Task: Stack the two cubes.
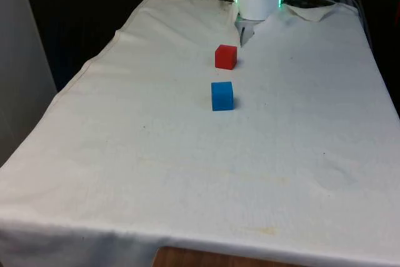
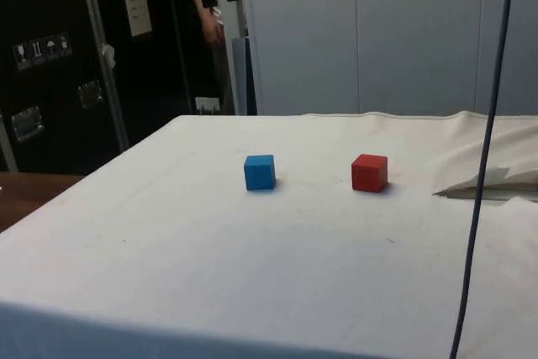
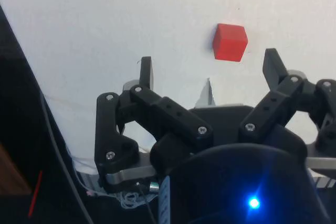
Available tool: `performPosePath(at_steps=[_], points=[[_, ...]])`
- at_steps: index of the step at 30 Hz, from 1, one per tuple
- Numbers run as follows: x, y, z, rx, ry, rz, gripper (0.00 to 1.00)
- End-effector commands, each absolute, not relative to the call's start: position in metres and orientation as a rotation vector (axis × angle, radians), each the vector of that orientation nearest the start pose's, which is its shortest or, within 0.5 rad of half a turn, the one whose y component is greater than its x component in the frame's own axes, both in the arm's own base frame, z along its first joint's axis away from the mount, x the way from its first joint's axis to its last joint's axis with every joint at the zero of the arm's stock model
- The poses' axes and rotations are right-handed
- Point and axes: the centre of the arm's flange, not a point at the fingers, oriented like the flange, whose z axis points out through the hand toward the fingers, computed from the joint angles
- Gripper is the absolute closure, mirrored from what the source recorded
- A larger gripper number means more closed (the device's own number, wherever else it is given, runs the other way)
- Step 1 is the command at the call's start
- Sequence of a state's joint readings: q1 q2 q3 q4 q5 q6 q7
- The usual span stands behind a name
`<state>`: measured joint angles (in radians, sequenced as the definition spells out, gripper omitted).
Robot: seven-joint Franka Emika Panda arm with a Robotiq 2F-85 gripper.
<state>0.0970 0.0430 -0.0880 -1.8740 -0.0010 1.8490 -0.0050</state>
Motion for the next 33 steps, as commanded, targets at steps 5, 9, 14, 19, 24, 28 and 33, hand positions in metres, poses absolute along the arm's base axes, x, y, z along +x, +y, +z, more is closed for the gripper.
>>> performPosePath(at_steps=[5, 9, 14, 19, 24, 28, 33], points=[[0.557, 0.005, 0.471, -3.121, -0.023, 0.096, 0.0], [0.548, 0.004, 0.467, -3.118, -0.026, 0.086, 0.0], [0.535, 0.004, 0.464, -3.119, -0.036, 0.069, 0.0], [0.524, 0.004, 0.464, -3.121, -0.047, 0.063, 0.0], [0.512, 0.005, 0.463, -3.125, -0.056, 0.06, 0.0], [0.499, 0.009, 0.459, -3.132, -0.059, 0.052, 0.0], [0.489, 0.012, 0.454, -3.14, -0.064, 0.04, 0.0]])
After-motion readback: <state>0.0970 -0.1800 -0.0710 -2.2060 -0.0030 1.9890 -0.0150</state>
